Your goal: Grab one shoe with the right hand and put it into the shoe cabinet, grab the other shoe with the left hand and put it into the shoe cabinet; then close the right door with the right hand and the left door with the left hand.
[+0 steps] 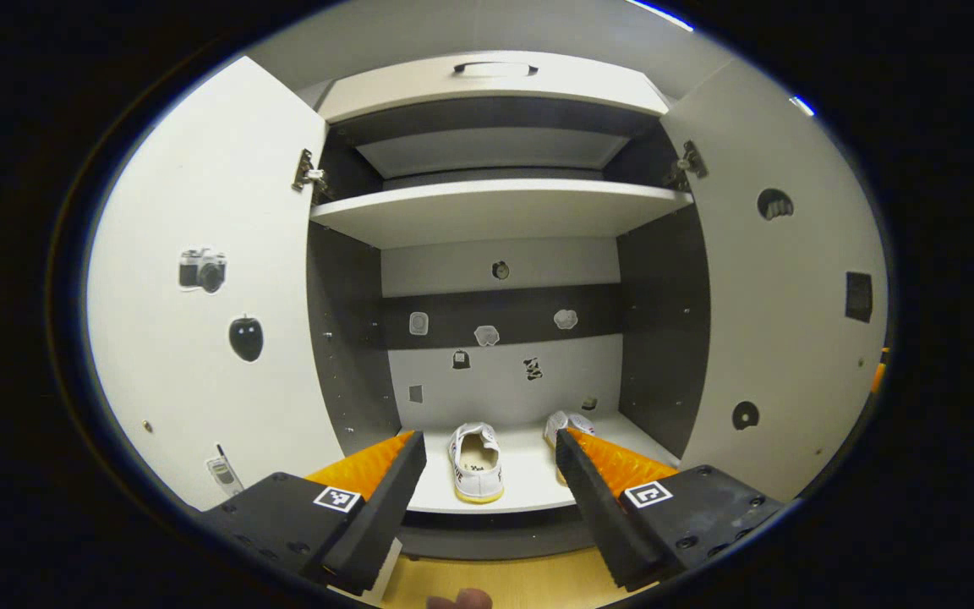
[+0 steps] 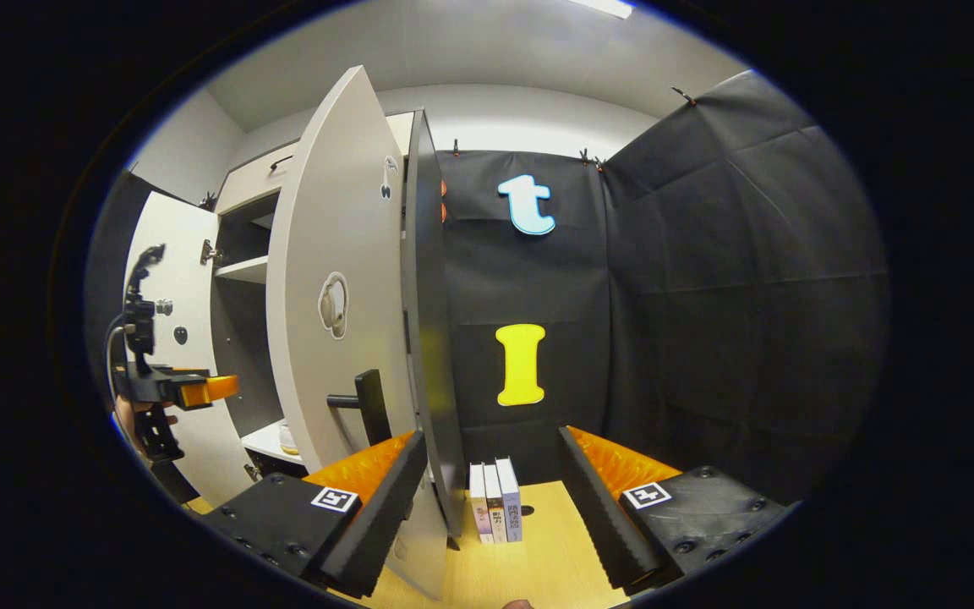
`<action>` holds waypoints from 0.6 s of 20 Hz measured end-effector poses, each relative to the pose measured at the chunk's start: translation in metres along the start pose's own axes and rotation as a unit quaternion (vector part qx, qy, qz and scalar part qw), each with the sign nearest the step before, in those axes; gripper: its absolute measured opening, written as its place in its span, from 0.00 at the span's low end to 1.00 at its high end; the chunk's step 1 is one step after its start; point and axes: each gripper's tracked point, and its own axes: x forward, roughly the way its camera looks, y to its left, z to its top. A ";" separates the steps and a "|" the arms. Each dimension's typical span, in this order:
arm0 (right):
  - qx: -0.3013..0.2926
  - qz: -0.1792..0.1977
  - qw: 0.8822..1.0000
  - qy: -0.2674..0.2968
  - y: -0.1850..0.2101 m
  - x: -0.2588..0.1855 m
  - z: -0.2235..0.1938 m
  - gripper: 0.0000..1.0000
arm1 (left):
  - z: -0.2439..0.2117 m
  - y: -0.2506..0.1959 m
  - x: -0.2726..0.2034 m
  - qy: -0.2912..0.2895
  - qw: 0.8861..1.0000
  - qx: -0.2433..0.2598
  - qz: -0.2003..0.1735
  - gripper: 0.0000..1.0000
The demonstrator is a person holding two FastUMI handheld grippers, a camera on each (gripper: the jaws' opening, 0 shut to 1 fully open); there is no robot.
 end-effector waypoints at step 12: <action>-0.022 -0.015 1.000 -0.008 0.002 0.009 0.008 0.98 | -0.014 0.034 -0.112 -0.009 0.999 -0.015 0.031 0.97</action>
